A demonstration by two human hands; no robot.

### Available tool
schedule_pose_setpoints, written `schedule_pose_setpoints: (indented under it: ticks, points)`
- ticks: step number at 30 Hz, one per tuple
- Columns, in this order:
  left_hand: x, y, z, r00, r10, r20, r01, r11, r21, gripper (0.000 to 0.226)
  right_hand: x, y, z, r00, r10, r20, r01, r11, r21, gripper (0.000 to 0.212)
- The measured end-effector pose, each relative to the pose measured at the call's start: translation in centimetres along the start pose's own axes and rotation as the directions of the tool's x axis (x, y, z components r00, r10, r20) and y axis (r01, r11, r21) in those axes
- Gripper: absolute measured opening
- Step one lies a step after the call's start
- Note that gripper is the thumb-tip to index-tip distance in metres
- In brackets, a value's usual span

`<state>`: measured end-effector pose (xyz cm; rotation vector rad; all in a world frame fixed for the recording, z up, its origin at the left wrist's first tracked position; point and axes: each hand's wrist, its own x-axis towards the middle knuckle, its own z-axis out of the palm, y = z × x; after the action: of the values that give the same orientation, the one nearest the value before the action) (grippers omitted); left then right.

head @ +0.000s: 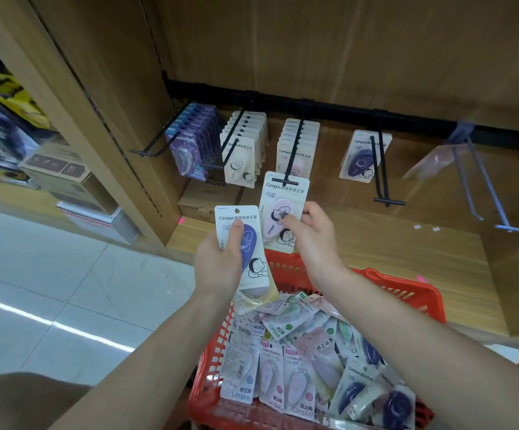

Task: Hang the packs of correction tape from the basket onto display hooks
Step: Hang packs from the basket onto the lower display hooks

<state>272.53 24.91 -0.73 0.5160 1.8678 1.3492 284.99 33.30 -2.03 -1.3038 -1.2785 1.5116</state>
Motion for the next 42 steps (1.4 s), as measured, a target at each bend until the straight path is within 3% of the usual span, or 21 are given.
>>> schedule_pose_setpoints:
  ticks: [7,11,15,18,20,24,27,32,37,42]
  points:
    - [-0.1,0.1,0.7,0.999,0.026,0.040,-0.025,0.999,-0.023,0.029,5.7,-0.2,0.0,0.986,0.123,-0.113,-0.126,0.992,-0.019,0.009]
    - [-0.2,0.3,1.4,0.995,0.017,0.094,-0.015,1.000,-0.028,0.026,9.8,-0.4,-0.4,0.972,0.162,-0.170,-0.173,0.984,-0.049,0.023]
    - [-0.4,0.5,2.4,0.987,-0.004,0.159,0.011,0.999,-0.039,0.028,10.7,-0.3,-0.8,0.961,0.235,-0.143,-0.250,0.964,-0.094,0.055]
    - [-0.5,0.7,3.4,0.975,-0.023,0.220,0.039,0.997,-0.070,0.028,8.8,-0.1,-2.5,0.956,0.281,-0.079,-0.292,0.925,-0.243,0.075]
    - [-0.6,0.8,4.1,0.964,-0.039,0.263,0.063,0.995,-0.082,0.027,6.7,-0.1,-4.5,0.955,0.294,-0.039,-0.289,0.897,-0.335,0.071]
    - [-1.2,1.3,5.9,0.934,-0.086,0.348,0.120,0.990,-0.078,0.032,1.2,-0.6,-9.1,0.848,0.441,0.294,-0.423,0.897,-0.126,0.052]
    - [-1.7,1.6,7.5,0.906,-0.113,0.407,0.150,0.987,-0.060,0.032,-2.1,-0.5,-12.0,0.777,0.431,0.459,-0.466,0.884,-0.040,0.047]
    - [-3.1,1.6,9.8,0.873,-0.155,0.462,0.180,0.984,-0.011,0.032,-3.3,-0.1,-14.2,0.845,0.340,0.412,-0.408,0.909,0.088,0.037]
    - [-3.7,1.7,11.9,0.860,-0.165,0.482,0.184,0.983,0.008,0.043,-3.9,0.0,-15.3,0.838,0.310,0.450,-0.408,0.903,0.137,0.040]
    - [-4.3,1.5,13.4,0.842,-0.186,0.507,0.215,0.977,0.001,0.036,-4.3,1.3,-16.7,0.874,0.277,0.399,-0.384,0.897,0.218,0.041]
